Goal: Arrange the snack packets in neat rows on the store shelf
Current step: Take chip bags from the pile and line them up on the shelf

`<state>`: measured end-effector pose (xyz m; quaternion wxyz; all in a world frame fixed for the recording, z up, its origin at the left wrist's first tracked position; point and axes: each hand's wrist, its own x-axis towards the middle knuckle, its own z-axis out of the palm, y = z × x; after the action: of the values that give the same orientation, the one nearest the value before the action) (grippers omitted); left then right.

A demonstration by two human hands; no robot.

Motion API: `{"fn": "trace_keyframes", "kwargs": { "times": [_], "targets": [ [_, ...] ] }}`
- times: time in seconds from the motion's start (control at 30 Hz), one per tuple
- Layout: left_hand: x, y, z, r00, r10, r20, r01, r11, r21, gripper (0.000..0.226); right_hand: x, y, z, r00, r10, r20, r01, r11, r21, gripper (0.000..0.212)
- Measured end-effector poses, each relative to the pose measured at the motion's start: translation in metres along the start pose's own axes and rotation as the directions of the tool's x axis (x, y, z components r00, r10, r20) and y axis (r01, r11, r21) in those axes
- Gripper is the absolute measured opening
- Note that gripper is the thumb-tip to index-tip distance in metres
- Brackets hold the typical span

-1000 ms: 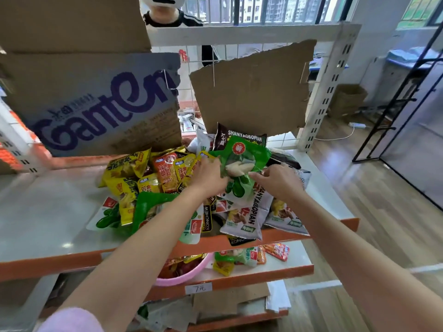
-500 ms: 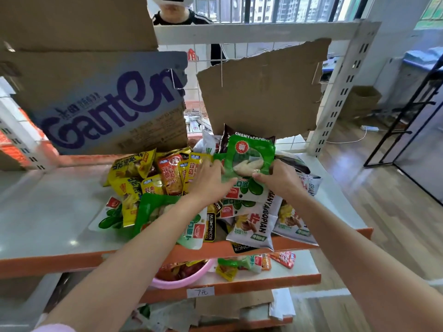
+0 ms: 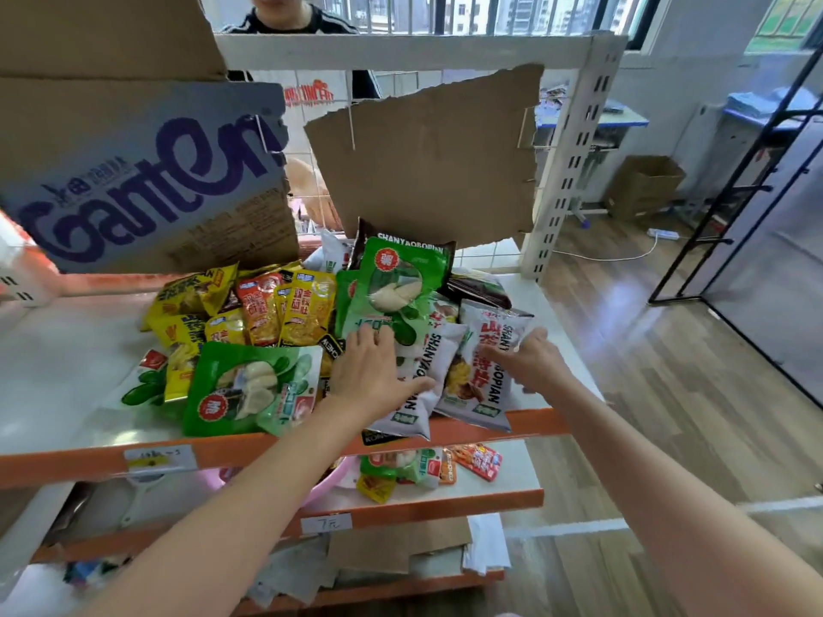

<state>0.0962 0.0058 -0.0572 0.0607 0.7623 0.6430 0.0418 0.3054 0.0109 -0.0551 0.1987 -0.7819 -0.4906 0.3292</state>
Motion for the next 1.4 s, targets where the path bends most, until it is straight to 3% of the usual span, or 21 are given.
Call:
{"fn": "trace_keyframes", "kwargs": {
  "times": [0.1, 0.23, 0.33, 0.43, 0.5, 0.6, 0.77, 0.9, 1.07, 1.13, 1.23, 1.4],
  "targets": [
    [-0.013, -0.003, 0.004, 0.972, -0.21, 0.102, 0.224, 0.964, -0.144, 0.109, -0.003, 0.006, 0.008, 0.995, -0.004, 0.098, -0.009, 0.991, 0.133, 0.046],
    [-0.025, 0.008, -0.003, 0.921, -0.329, 0.206, 0.386, 0.84, -0.382, 0.109, -0.001, 0.01, 0.012, 0.993, -0.029, 0.115, -0.015, 0.929, 0.369, 0.026],
    [-0.02, 0.013, 0.003, 0.859, -0.43, 0.279, 0.503, 0.606, -0.616, 0.11, -0.001, 0.011, 0.011, 0.992, -0.069, 0.11, 0.011, 0.885, 0.465, 0.023],
    [-0.022, 0.026, 0.01, 0.823, -0.425, 0.376, 0.524, 0.315, -0.791, 0.088, 0.0, 0.018, 0.004, 0.985, -0.121, 0.12, 0.047, 0.868, 0.494, 0.017],
    [-0.025, 0.041, 0.015, 0.821, -0.385, 0.423, 0.521, 0.2, -0.83, 0.07, -0.002, 0.023, -0.004, 0.983, -0.146, 0.109, 0.071, 0.857, 0.511, 0.02],
    [-0.027, 0.065, 0.019, 0.814, -0.331, 0.477, 0.522, 0.06, -0.851, 0.075, -0.005, 0.032, -0.019, 0.975, -0.198, 0.103, 0.108, 0.823, 0.557, 0.025],
    [-0.03, 0.088, 0.005, 0.901, -0.277, 0.333, 0.363, 0.063, -0.93, 0.023, -0.011, 0.037, -0.038, 0.942, -0.318, 0.105, 0.183, 0.75, 0.635, 0.032],
    [-0.044, 0.068, -0.014, 0.944, -0.209, 0.257, 0.272, 0.049, -0.961, 0.037, -0.023, 0.025, -0.047, 0.873, -0.464, 0.152, 0.235, 0.671, 0.703, 0.015],
    [-0.075, 0.02, -0.031, 0.927, -0.204, 0.316, 0.327, 0.021, -0.945, 0.071, -0.038, -0.003, -0.029, 0.826, -0.514, 0.232, 0.223, 0.676, 0.703, 0.023],
    [-0.09, -0.002, -0.034, 0.927, -0.22, 0.305, 0.315, 0.011, -0.949, 0.053, -0.044, -0.015, -0.013, 0.802, -0.526, 0.284, 0.211, 0.693, 0.689, 0.014],
    [-0.111, -0.031, -0.035, 0.906, -0.22, 0.362, 0.345, -0.11, -0.932, 0.029, -0.053, -0.033, 0.016, 0.77, -0.543, 0.335, 0.229, 0.725, 0.649, 0.012],
    [-0.132, -0.074, -0.034, 0.853, -0.317, 0.414, 0.406, -0.094, -0.909, 0.038, -0.06, -0.057, 0.062, 0.821, -0.45, 0.35, 0.279, 0.852, 0.443, 0.039]
  ]
}}
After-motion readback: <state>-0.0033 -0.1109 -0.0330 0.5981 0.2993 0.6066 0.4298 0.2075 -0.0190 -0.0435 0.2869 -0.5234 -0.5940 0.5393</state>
